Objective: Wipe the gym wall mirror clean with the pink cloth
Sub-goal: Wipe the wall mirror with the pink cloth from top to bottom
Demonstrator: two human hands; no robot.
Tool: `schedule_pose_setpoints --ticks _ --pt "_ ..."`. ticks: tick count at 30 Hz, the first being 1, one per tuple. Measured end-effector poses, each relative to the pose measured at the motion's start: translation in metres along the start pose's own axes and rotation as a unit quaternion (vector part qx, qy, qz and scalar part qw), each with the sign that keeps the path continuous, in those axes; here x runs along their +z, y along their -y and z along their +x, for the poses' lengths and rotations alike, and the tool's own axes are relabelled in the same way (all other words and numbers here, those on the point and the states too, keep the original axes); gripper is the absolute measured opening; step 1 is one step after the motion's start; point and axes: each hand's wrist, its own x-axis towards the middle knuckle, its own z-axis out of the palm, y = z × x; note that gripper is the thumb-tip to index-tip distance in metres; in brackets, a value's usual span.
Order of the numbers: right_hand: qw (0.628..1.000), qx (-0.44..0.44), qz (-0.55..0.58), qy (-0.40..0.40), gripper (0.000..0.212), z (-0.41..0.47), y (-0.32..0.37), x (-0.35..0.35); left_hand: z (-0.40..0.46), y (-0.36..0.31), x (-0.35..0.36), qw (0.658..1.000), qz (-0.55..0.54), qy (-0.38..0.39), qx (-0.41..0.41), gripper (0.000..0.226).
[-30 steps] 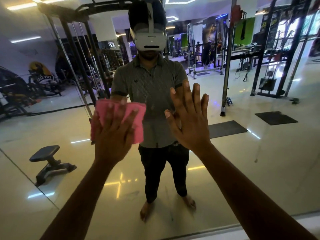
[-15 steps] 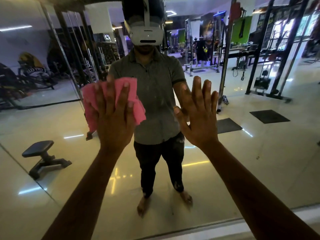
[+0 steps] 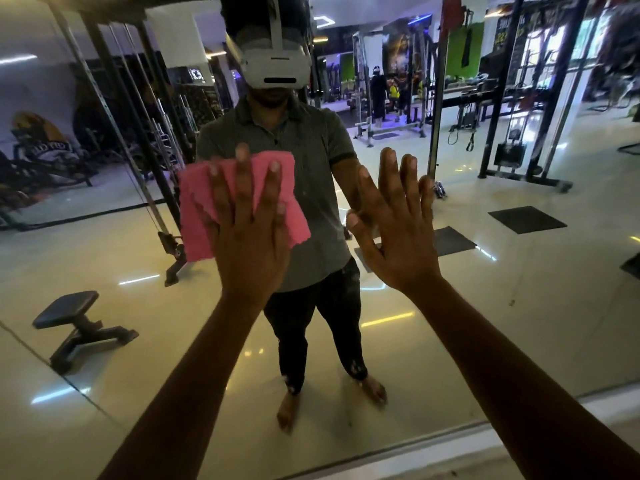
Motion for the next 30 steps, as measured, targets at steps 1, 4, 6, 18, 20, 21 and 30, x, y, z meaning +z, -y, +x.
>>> schedule_pose_setpoints --ticks 1,4,6,18,20,21,30 --pt "1.000 0.001 0.007 -0.003 0.071 -0.001 -0.001 0.000 -0.009 -0.011 0.006 0.999 -0.002 0.021 0.044 0.068" --pt "0.999 0.006 0.037 -0.003 0.072 -0.006 -0.009 -0.003 -0.061 -0.007 0.030 0.974 0.004 0.095 0.204 0.068" --pt "0.999 0.013 0.048 -0.001 0.073 -0.012 -0.021 -0.007 -0.093 0.006 0.035 0.975 0.020 0.110 0.195 0.062" --pt "1.000 0.016 0.023 0.009 0.075 -0.020 -0.099 -0.033 -0.099 -0.093 0.073 0.992 -0.020 0.089 0.082 0.062" --pt "1.000 0.016 0.015 0.015 0.075 -0.023 -0.107 -0.034 -0.137 -0.079 0.078 0.986 -0.010 0.139 0.088 0.059" --pt "1.000 0.014 0.014 0.020 0.075 -0.023 -0.111 -0.033 -0.140 -0.074 0.077 0.988 -0.006 0.134 0.073 0.059" --pt "0.999 0.017 0.001 0.034 0.077 -0.024 -0.113 -0.028 -0.110 -0.113 0.123 0.993 -0.013 0.079 0.082 0.063"
